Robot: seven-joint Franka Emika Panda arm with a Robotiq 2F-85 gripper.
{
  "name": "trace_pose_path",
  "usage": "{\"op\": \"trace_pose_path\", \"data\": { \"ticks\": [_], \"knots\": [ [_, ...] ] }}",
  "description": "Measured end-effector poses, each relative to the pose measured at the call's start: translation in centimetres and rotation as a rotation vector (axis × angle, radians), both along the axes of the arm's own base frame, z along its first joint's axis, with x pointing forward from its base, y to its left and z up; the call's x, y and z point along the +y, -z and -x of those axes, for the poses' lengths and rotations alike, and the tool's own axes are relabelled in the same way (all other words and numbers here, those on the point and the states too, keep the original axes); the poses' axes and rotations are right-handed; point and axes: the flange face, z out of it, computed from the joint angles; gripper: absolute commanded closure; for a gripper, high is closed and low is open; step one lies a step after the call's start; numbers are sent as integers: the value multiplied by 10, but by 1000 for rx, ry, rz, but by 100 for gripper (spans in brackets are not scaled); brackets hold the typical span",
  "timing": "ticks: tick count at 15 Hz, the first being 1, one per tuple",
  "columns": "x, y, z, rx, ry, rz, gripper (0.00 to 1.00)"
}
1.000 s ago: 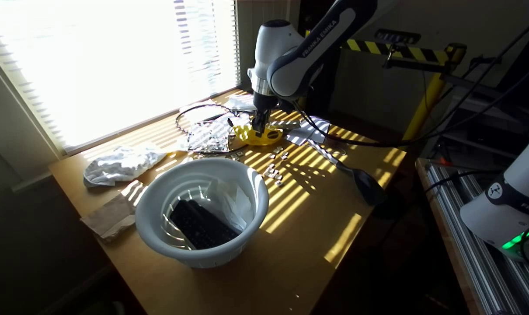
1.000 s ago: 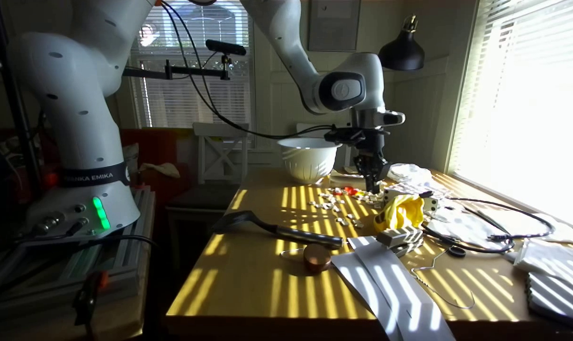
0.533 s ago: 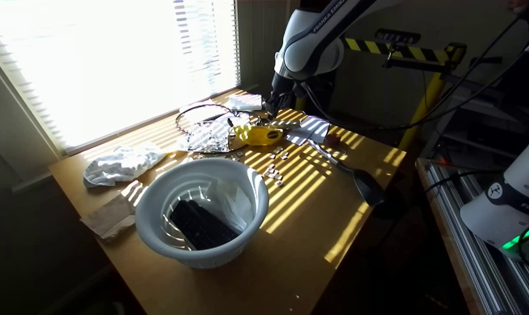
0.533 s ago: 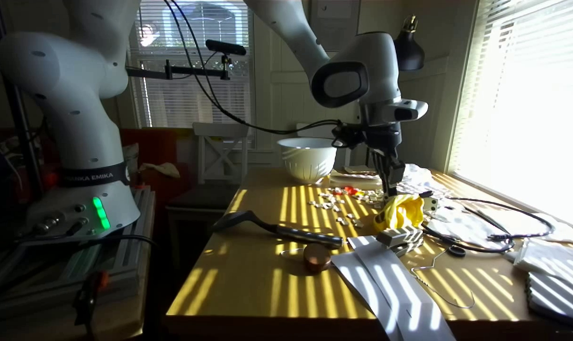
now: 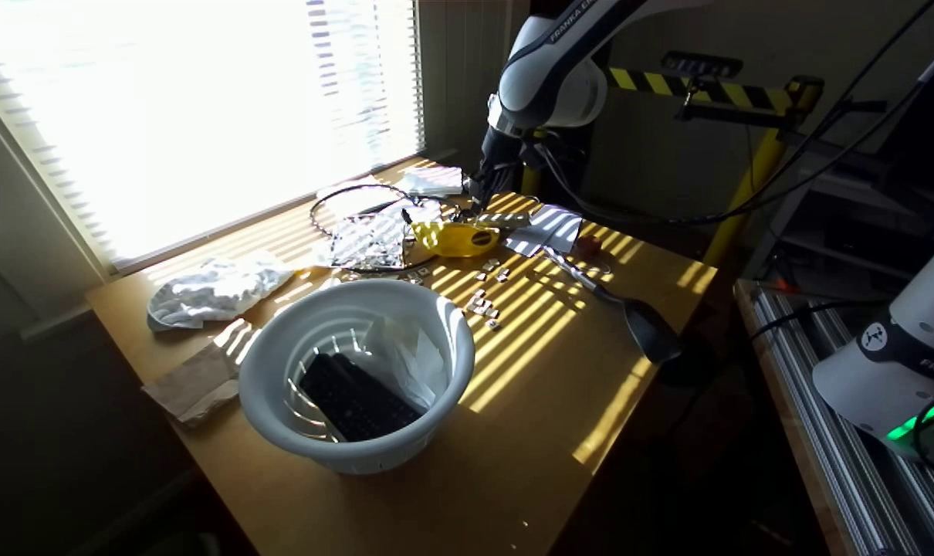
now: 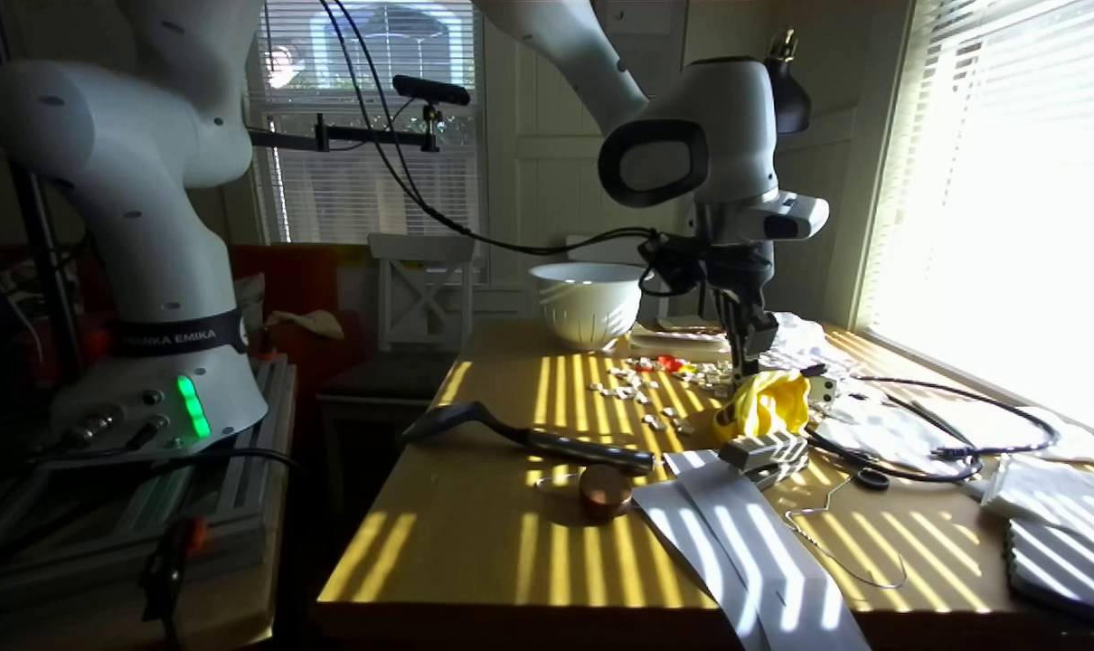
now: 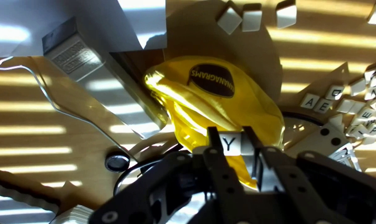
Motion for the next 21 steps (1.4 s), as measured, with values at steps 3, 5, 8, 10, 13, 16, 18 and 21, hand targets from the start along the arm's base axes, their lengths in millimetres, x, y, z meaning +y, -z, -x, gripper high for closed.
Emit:
{"op": "trace_pose_path", "data": {
  "ticks": [3,5,8,10,13,16,18,21],
  "knots": [
    [10,10,-11,29,-2,-28,95],
    [4,7,-18,26,17,-33,95],
    [-9,-4,-24,16,40,-29,95],
    [-13,-8,-28,23,44,-37,95],
    [-19,-8,-38,15,68,-63,95],
    [-30,-7,-43,25,86,-89,78],
    [-33,-7,-43,27,87,-87,95],
    [-31,-6,-44,28,84,-88,95]
  ]
}}
